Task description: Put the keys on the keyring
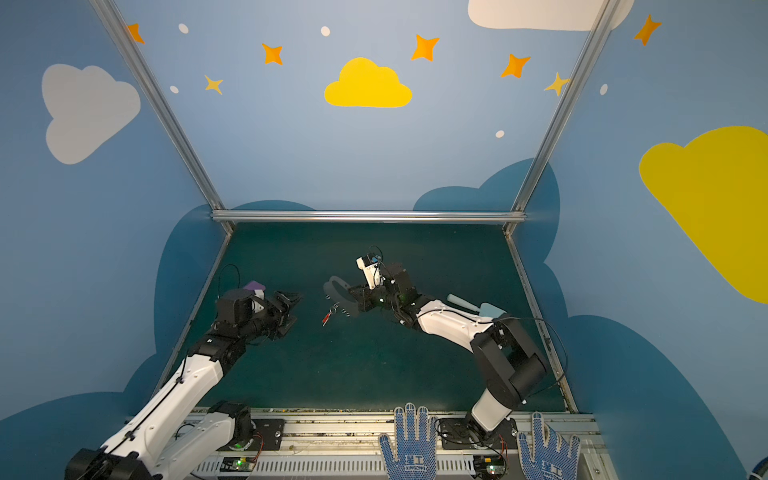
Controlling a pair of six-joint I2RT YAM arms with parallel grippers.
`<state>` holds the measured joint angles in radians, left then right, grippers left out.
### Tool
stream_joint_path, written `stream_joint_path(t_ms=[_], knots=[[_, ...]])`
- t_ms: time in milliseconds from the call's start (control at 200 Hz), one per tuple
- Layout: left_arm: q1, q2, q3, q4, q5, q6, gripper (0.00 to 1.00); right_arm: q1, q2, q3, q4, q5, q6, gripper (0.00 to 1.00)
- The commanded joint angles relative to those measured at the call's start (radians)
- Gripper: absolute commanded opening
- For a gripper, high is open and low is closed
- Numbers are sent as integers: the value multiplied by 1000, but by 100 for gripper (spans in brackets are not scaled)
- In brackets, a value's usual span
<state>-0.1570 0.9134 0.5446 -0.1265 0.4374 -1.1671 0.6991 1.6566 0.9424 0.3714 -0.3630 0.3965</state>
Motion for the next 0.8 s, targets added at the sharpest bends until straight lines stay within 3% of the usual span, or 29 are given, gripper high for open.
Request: stream_joint_path(t_ms=[0, 496, 796], knots=[[4, -7, 20, -12, -6, -8, 82, -67, 44, -26, 138, -12, 88, 0], [3, 39, 44, 7, 6, -19, 84, -293, 109, -153, 221, 58, 210, 0], [4, 58, 56, -29, -13, -8, 89, -366, 97, -204, 197, 101, 216, 30]])
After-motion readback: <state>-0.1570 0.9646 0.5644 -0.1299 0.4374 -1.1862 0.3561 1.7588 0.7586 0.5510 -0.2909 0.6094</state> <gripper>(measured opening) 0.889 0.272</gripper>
